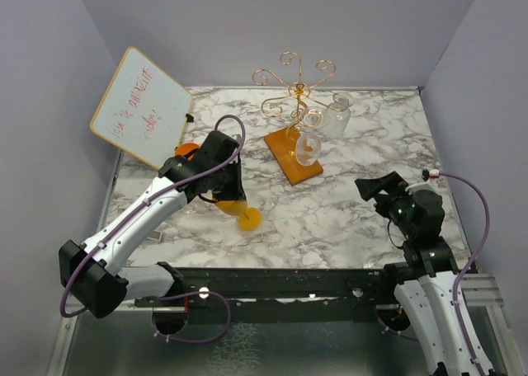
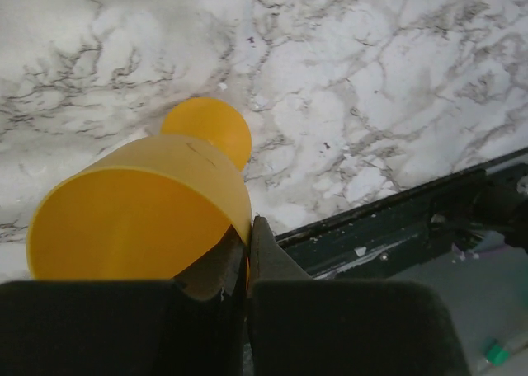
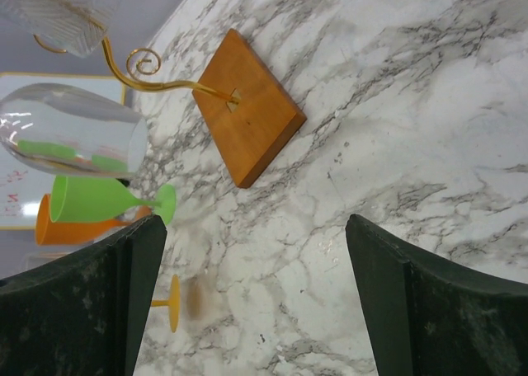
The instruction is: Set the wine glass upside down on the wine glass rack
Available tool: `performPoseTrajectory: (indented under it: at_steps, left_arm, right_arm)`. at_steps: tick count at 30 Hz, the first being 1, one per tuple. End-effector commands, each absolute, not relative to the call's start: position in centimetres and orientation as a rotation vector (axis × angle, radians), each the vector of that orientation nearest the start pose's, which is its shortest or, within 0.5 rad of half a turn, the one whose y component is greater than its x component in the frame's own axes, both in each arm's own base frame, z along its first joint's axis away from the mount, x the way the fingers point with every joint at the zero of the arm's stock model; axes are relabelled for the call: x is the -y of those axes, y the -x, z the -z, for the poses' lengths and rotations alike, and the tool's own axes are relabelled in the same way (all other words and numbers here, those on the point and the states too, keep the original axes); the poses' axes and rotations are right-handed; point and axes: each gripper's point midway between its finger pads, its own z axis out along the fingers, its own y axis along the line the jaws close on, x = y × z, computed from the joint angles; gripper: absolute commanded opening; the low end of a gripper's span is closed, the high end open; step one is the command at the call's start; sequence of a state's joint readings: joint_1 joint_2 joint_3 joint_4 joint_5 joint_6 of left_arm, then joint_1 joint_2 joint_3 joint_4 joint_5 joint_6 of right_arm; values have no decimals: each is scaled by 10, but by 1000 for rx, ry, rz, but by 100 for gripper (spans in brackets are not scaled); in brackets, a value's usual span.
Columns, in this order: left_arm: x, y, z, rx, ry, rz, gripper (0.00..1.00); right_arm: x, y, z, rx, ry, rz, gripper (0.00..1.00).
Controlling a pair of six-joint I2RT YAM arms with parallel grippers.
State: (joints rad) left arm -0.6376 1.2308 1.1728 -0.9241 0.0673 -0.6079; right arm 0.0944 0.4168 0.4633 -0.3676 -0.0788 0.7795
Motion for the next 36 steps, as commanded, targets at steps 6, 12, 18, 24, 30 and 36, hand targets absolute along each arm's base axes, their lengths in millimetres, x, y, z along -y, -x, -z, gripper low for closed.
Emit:
performPoseTrajectory:
  at_steps: [6, 12, 18, 24, 30, 36]
  left_arm:
    - [262, -193, -213, -2469, -222, 1106, 0]
    - [282, -191, -220, -2355, -258, 1229, 0]
    - [319, -195, -221, -2169, -235, 1305, 0]
    - [340, -201, -216, -2051, -205, 1238, 0]
    - [350, -206, -220, -1955, -130, 1255, 0]
    - [353, -208, -227, -1897, -38, 1191, 0]
  right_arm:
    - [-98, -226, -178, -1820, -619, -946, 96]
    - [-105, -220, -172, -1887, -658, -994, 96]
    - [-96, -216, -179, -1881, -707, -940, 96]
    - [-84, -212, -199, -1798, -745, -900, 96]
    - [-95, -214, -204, -1761, -697, -999, 96]
    - [-103, -213, -202, -1757, -762, -1099, 93]
